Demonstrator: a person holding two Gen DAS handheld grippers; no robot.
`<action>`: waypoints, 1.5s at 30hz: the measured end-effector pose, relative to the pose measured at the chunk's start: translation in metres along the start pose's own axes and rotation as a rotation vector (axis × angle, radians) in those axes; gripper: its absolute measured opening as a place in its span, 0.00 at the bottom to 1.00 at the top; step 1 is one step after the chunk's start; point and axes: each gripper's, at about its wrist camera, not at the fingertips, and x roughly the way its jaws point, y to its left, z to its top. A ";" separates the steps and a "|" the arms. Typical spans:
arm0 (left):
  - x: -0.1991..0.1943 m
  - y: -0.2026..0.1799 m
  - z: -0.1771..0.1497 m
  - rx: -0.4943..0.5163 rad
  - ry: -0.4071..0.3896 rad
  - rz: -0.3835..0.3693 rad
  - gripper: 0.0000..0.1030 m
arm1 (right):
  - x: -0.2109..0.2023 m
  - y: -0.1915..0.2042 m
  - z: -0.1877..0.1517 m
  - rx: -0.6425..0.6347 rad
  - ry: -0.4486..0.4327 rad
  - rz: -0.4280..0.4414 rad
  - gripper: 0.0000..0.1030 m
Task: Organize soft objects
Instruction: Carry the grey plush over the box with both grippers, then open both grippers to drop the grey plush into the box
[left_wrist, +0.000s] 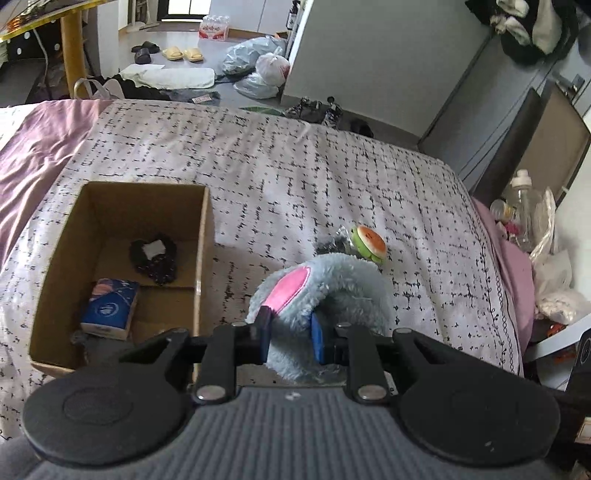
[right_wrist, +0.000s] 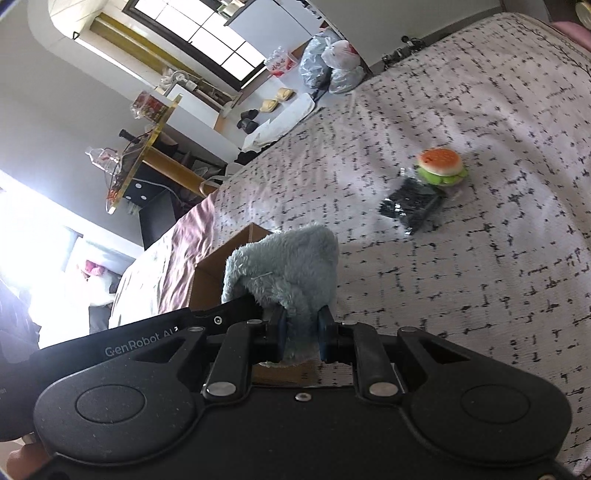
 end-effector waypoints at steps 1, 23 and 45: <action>-0.002 0.003 0.001 -0.006 -0.005 0.000 0.20 | 0.001 0.004 0.000 -0.005 0.000 0.001 0.16; -0.028 0.097 0.027 -0.169 -0.083 -0.034 0.19 | 0.046 0.082 0.001 -0.089 -0.013 0.009 0.22; 0.022 0.156 0.023 -0.326 0.014 -0.007 0.19 | 0.052 0.072 -0.001 -0.092 -0.009 -0.118 0.22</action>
